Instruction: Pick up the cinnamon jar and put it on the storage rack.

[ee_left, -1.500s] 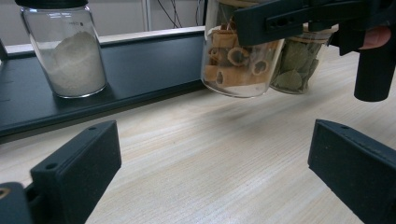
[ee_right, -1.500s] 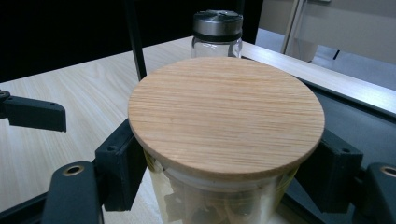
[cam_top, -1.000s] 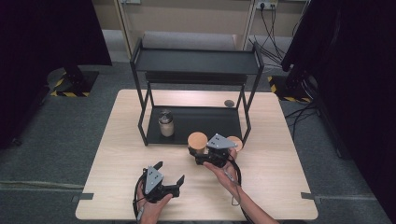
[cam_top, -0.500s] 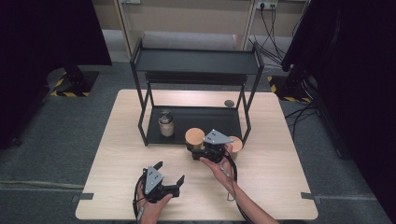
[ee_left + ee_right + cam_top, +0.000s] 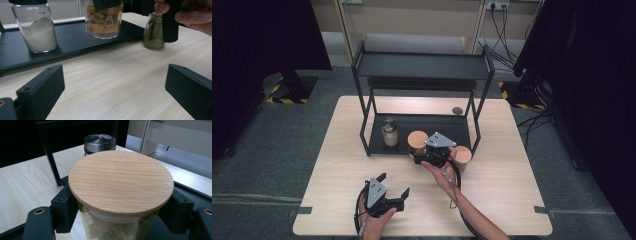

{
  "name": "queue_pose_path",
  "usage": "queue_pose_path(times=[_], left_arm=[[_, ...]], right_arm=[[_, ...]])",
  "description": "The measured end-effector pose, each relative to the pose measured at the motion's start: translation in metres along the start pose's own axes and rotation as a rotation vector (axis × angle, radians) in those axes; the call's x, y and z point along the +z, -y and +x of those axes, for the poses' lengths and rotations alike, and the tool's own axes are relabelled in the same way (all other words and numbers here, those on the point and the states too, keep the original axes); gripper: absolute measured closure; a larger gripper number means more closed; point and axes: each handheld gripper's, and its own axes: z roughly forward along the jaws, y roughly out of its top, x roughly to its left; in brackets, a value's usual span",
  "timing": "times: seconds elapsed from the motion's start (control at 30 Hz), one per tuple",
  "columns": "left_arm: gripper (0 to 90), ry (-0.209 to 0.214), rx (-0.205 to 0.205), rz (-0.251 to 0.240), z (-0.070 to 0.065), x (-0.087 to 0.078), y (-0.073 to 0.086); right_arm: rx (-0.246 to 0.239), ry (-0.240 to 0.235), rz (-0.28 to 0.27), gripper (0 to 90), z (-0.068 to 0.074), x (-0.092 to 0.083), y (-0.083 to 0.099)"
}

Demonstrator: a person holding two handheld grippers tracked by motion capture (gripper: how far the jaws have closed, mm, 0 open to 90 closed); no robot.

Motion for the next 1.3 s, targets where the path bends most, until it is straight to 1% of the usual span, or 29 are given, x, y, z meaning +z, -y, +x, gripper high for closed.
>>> queue_pose_path(times=[0.23,0.33,0.43,0.93,1.1,1.2,1.3], left_arm=[[2.2,0.0,0.003,0.003,0.0,0.0,0.0],[2.2,0.001,0.002,0.002,0.0,0.0,0.0],[2.2,0.001,0.002,0.003,0.001,0.0,0.0],[2.2,0.002,0.002,0.004,0.001,0.0,-0.001],[2.2,0.004,0.002,0.005,0.001,0.0,-0.001],[2.2,0.004,0.002,0.003,0.001,0.0,-0.001],[2.2,0.004,-0.001,0.004,0.001,0.0,-0.001]], right_arm=[[0.001,0.016,0.008,25.9,0.001,0.008,-0.003],[0.015,0.023,0.01,25.9,0.0,0.012,-0.004],[0.019,0.031,0.013,25.9,0.0,0.017,-0.006],[0.016,0.074,0.026,25.9,0.003,0.035,-0.015],[0.02,0.076,0.029,25.9,0.003,0.04,-0.015],[0.033,0.083,0.032,25.9,0.003,0.044,-0.016],[0.036,0.09,0.035,25.9,0.003,0.048,-0.017]])
